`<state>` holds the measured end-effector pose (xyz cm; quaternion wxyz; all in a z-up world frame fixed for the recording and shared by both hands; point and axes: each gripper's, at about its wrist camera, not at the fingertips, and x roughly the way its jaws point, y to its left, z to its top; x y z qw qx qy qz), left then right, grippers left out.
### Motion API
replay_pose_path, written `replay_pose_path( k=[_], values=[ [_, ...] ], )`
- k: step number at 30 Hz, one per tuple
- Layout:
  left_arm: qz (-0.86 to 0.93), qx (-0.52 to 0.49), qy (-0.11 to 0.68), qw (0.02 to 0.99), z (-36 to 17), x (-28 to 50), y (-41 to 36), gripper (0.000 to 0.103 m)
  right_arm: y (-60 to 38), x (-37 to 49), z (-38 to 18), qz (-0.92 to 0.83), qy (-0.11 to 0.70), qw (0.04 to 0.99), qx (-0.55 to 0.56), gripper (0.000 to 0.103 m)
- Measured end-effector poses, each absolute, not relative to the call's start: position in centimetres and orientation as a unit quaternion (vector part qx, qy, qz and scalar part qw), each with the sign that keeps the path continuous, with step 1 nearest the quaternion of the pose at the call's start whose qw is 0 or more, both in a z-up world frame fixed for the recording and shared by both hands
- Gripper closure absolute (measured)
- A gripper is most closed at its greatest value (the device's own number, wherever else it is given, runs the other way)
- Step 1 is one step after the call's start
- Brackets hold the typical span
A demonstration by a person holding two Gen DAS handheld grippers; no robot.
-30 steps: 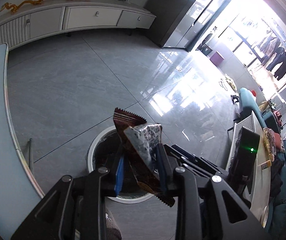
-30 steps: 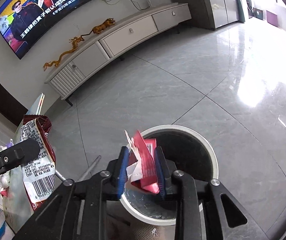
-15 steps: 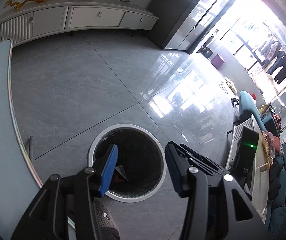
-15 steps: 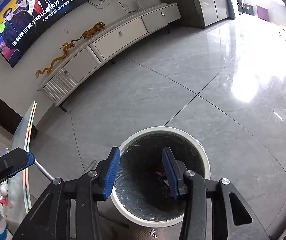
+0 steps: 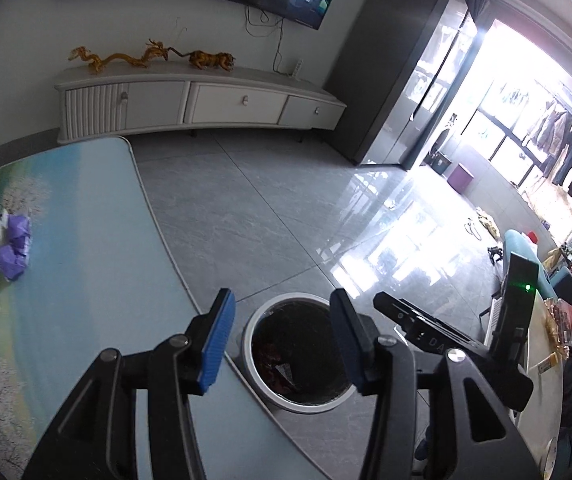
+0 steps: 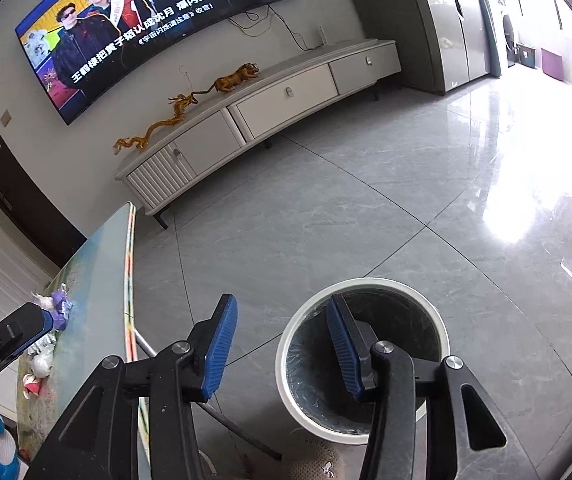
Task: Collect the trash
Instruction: 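Move both tools back over the remaining trash pile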
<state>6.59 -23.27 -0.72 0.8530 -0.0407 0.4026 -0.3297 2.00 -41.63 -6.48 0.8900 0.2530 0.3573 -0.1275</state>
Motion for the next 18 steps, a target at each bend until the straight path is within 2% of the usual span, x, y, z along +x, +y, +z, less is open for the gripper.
replay_pose_path(
  k=[18],
  values=[
    [-0.226, -0.064, 0.336, 0.912, 2.7, 3.8, -8.6, 0.055, -31.2, 3.9, -0.3, -0.052, 0.337, 0.924, 0.173, 0.053]
  ],
)
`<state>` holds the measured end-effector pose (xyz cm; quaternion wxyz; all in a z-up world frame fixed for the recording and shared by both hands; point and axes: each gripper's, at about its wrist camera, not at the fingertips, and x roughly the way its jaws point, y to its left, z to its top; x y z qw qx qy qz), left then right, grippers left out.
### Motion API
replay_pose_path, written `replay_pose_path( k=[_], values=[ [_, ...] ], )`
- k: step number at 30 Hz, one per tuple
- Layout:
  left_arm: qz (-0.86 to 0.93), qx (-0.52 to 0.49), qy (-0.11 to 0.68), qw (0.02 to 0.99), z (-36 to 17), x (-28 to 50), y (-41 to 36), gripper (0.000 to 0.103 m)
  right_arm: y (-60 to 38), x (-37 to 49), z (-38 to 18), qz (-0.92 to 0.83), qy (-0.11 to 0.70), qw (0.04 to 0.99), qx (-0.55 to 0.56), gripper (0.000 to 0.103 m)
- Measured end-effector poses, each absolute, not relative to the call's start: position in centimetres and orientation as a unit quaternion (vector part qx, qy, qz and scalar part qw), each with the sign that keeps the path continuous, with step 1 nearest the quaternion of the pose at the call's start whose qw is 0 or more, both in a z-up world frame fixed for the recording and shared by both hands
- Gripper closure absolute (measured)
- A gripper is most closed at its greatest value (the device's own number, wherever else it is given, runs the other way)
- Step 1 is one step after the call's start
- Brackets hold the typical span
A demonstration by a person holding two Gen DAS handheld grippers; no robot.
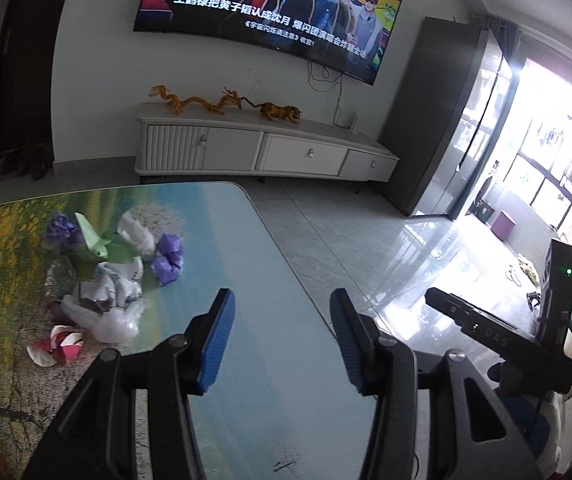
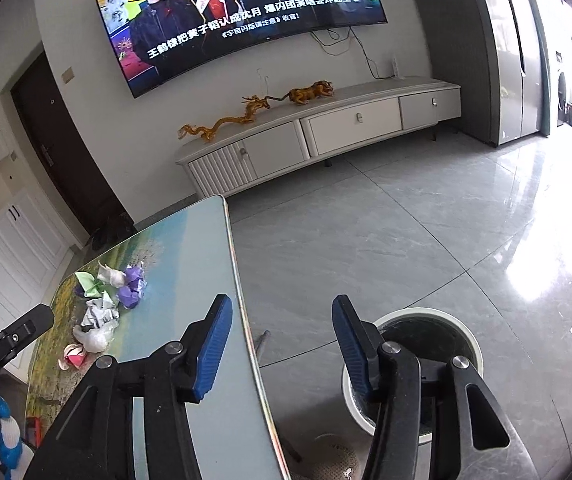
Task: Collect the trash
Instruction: 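Move both tools back over the remaining trash pile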
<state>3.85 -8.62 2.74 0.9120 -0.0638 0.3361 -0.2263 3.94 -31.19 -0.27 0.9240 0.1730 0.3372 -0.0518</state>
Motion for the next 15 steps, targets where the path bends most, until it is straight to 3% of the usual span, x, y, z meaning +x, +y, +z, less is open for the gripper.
replay_pose_path(
  k=[15],
  values=[
    [-0.137, -0.109, 0.311, 0.934, 3.7, 2.2, 0.6, 0.055, -23.4, 5.1, 2.7, -0.001, 0.331, 0.936, 0.118, 0.053]
  ],
)
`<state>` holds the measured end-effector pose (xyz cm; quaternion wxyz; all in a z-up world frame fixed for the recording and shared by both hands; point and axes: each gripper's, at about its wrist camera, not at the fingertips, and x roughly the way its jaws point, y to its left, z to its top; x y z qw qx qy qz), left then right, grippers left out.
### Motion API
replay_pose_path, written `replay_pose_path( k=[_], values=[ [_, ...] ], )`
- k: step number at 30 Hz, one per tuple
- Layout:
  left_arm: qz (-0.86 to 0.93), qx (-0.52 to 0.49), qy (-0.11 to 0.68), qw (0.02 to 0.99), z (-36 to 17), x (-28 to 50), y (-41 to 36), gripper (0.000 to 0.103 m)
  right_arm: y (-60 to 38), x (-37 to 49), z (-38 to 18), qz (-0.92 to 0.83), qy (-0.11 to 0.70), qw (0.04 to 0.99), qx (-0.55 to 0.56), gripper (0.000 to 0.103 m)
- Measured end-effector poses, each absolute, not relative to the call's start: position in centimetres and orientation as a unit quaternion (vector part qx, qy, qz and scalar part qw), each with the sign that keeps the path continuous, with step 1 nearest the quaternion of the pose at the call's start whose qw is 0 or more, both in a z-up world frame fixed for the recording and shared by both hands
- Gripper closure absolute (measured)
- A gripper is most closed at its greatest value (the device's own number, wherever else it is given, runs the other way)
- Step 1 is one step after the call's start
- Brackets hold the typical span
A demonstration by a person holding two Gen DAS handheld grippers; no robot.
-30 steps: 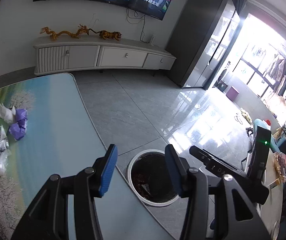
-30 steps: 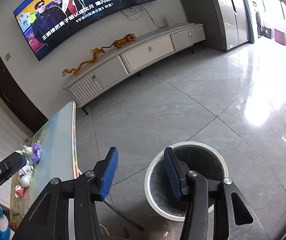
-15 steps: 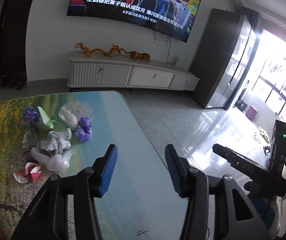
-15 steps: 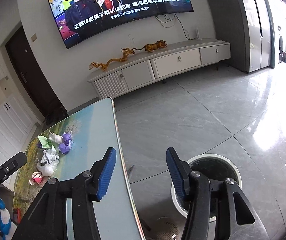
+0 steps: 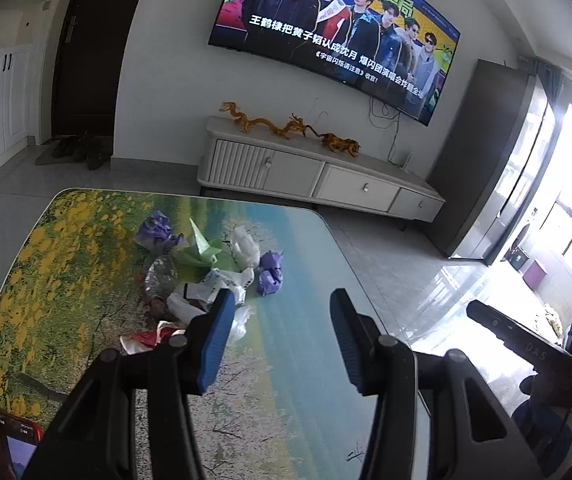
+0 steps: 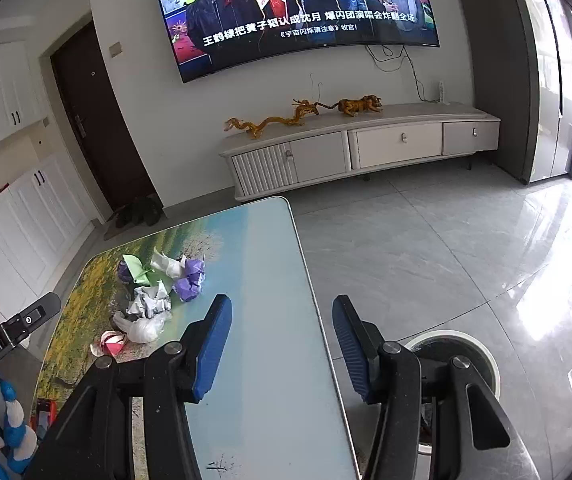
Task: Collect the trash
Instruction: 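Move both tools back over the remaining trash pile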
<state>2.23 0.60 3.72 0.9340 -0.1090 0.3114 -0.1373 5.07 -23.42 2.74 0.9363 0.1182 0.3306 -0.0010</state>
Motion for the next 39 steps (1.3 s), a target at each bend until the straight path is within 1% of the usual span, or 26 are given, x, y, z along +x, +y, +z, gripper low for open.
replay_pose_path(
  k=[8, 15, 19, 29, 39],
  values=[
    [-0.093, -0.121, 0.314, 0.937, 3.4, 1.5, 4.7, 0.055, -19.6, 6.2, 3.5, 0.039, 0.332, 0.937, 0.097, 0.053],
    [-0.020, -0.150, 0.350, 0.924, 0.3, 2.0, 9.9, 0.055, -16.5, 8.0, 1.9, 0.092, 0.348, 0.928, 0.092, 0.053],
    [0.007, -0.161, 0.375, 0.913, -1.5, 2.7, 11.5, 0.055, -15.7, 9.3, 0.5, 0.114, 0.362, 0.921, 0.093, 0.053],
    [0.007, -0.135, 0.415, 0.900, -4.1, 4.8, 9.3, 0.056, -16.1, 12.8, -2.1, 0.143, 0.381, 0.908, 0.102, 0.053],
    [-0.021, -0.113, 0.434, 0.893, -5.7, 6.8, 7.0, 0.056, -16.7, 17.0, -4.1, 0.163, 0.397, 0.896, 0.116, 0.053]
  ],
)
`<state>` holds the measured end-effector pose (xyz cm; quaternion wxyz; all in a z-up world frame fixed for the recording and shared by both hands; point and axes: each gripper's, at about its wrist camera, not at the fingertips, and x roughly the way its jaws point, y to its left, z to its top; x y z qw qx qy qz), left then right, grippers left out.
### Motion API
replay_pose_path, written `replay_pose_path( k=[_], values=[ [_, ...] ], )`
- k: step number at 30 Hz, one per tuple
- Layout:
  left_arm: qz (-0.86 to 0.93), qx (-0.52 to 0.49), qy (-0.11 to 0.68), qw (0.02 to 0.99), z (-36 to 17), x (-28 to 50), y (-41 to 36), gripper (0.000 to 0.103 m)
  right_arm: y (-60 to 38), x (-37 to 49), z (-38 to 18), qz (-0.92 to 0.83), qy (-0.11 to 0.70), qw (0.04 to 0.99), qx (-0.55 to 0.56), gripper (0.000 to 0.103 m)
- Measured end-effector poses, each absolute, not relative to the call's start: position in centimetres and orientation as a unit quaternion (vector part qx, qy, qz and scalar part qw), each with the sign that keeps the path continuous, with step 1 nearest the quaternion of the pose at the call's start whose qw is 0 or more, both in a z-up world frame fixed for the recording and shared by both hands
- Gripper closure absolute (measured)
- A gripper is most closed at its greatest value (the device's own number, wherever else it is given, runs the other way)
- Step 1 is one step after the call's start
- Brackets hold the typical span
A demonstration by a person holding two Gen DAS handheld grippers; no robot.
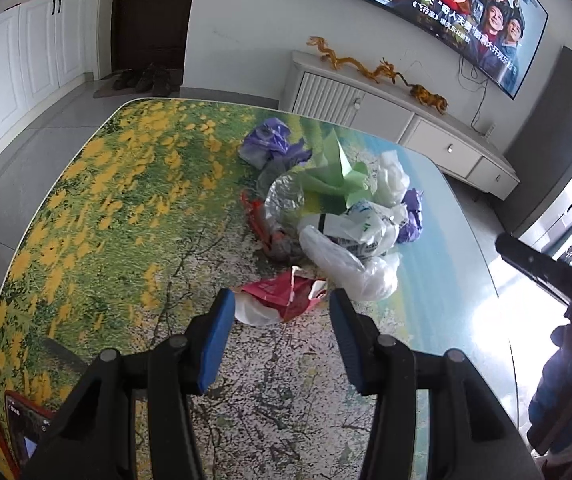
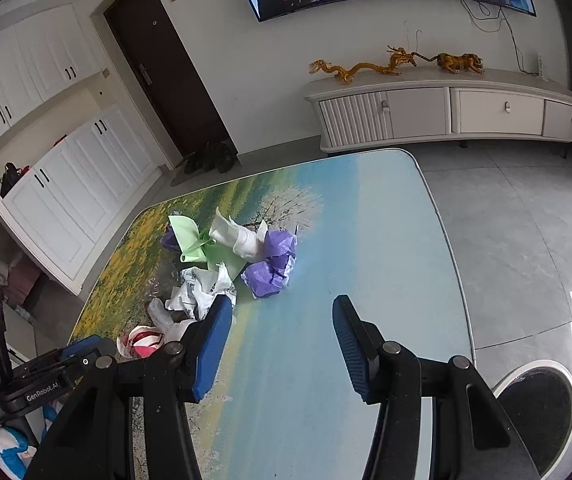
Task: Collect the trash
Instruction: 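Move both tools back over the remaining trash pile, then grasp the red-white wrapper with the left tool while the right tool grasps the purple bag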
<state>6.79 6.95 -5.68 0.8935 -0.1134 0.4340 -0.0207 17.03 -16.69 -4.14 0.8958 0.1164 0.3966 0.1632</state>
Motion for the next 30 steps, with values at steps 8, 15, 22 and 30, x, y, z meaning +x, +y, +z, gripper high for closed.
replay_pose_path(
  k=[8, 15, 22, 30],
  values=[
    [-0.018, -0.103, 0.450, 0.887, -7.0, 8.5, 6.5, 0.055, -15.3, 20.8, -6.0, 0.180, 0.414, 0.885, 0.113, 0.053],
    [-0.019, -0.098, 0.450, 0.887, -7.7, 9.6, 6.6, 0.054, -14.2, 24.0, -7.4, 0.182, 0.425, 0.880, 0.109, 0.053],
    [-0.010, -0.094, 0.453, 0.886, -8.3, 10.6, 6.7, 0.045, -13.2, 26.2, -8.5, 0.187, 0.433, 0.875, 0.106, 0.053],
    [-0.002, -0.109, 0.462, 0.880, -9.6, 11.4, 7.5, 0.046, -12.7, 27.2, -9.8, 0.189, 0.444, 0.870, 0.102, 0.065]
  ],
)
